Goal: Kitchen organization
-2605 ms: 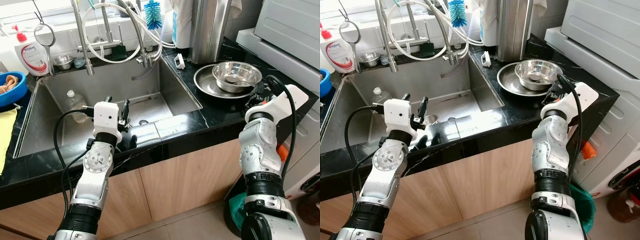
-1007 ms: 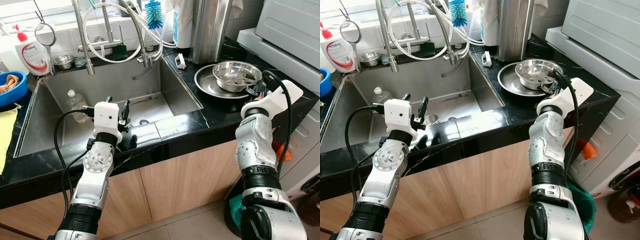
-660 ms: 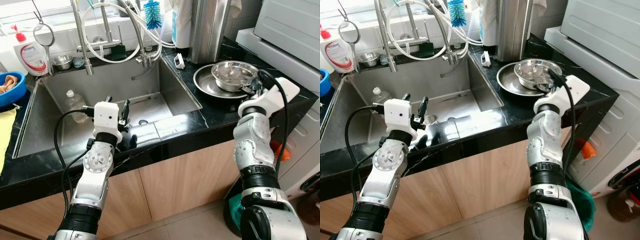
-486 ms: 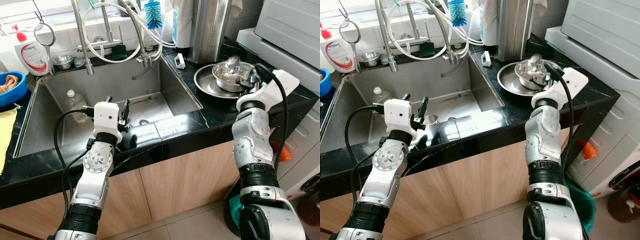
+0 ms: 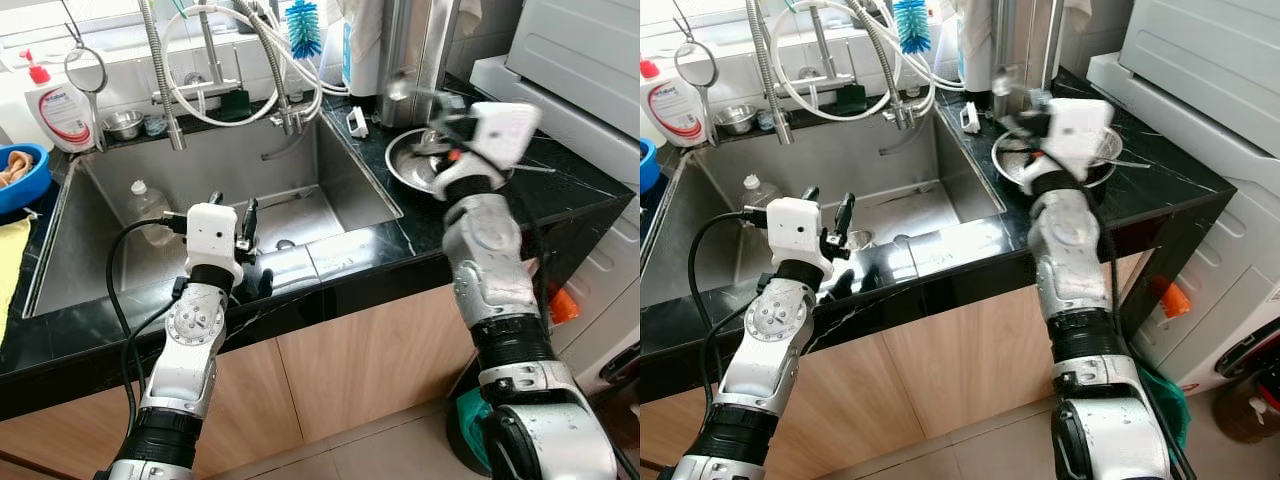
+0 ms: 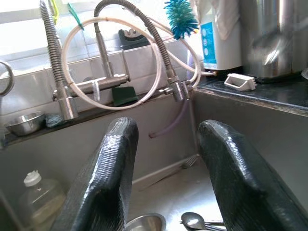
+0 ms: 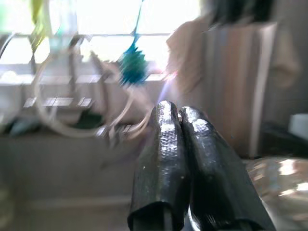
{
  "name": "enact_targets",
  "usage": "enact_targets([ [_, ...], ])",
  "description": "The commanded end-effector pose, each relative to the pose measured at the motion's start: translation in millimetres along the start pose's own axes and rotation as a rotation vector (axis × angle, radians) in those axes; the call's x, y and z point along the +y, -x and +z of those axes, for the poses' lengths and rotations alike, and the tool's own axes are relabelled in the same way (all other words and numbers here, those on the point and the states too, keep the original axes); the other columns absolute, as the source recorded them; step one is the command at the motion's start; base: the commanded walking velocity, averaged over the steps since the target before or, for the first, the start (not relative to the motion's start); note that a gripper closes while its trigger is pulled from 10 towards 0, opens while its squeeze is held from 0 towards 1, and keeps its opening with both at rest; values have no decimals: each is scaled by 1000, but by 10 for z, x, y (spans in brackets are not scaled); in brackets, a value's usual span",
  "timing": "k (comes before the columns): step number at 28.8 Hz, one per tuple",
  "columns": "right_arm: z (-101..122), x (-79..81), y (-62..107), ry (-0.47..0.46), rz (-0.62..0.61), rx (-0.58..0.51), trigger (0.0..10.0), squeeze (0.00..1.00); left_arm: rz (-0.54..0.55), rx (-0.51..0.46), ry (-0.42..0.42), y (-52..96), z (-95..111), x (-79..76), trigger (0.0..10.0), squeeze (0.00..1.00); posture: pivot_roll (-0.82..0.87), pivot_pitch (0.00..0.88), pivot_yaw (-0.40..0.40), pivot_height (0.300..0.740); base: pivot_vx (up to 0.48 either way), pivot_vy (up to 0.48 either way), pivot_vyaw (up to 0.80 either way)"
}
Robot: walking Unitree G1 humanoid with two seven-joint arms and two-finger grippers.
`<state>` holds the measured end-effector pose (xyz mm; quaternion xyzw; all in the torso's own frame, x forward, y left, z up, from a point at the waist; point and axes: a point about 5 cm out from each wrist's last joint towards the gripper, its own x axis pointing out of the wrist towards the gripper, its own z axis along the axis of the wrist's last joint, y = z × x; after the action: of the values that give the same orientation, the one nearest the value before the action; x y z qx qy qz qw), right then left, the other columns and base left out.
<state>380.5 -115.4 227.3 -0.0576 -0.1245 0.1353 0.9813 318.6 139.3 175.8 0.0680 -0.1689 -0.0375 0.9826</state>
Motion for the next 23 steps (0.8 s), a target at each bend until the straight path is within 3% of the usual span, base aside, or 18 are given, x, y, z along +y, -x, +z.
enact_targets([
  [1, -54, 156, -34, 39, 122, 58, 10000, 0, 9, -5, -14, -18, 21, 21, 10000, 0, -161, 0, 88, 740, 0, 0, 0],
  [5, -255, 241, -10, 52, 188, 164, 10000, 0, 10, 0, -20, -10, 16, 29, 10000, 0, -150, 0, 84, 740, 0, 0, 0],
  [13, -390, 345, 40, 40, 267, 239, 10000, 0, 12, 2, -23, 0, 13, 40, 10000, 0, -145, 0, 84, 740, 0, 0, 0],
  [18, -482, 327, 74, 18, 247, 285, 10000, 0, 5, 3, -20, 9, 9, 18, 10000, 0, -146, 0, 83, 740, 0, 0, 0],
  [23, -584, 197, 93, 13, 139, 344, 10000, 0, 1, 3, -20, 7, 11, 15, 10000, 0, -143, 0, 83, 740, 0, 0, 0],
])
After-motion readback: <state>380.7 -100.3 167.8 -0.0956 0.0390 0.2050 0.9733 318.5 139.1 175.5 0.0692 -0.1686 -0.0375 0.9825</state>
